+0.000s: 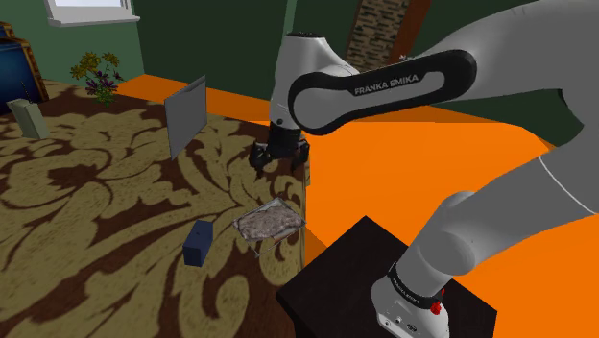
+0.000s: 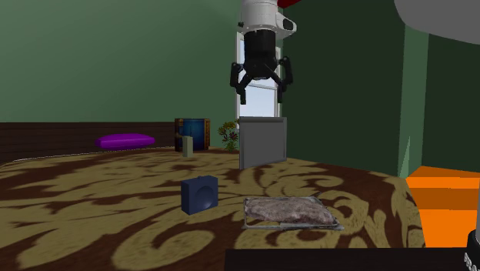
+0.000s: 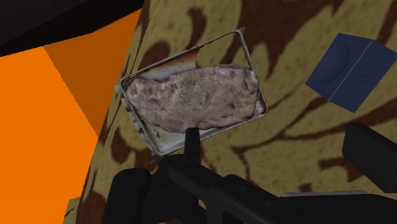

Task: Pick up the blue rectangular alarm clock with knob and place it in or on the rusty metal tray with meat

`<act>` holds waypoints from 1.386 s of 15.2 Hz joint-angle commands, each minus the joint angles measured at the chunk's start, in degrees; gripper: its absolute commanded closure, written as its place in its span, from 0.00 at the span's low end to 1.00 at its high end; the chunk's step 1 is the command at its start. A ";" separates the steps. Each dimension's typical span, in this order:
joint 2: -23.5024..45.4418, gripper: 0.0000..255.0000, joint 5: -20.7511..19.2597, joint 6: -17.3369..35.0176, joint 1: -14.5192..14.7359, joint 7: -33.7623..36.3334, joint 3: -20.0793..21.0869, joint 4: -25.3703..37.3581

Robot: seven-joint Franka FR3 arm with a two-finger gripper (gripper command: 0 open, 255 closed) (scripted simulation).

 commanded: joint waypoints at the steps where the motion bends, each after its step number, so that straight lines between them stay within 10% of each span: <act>1: 4.55 0.00 -0.78 3.22 -0.50 3.90 2.20 0.95; 10: 26.46 0.00 -11.95 12.76 -0.86 24.05 8.10 9.58; 21: 52.39 0.00 -24.84 15.66 9.08 43.11 2.25 28.27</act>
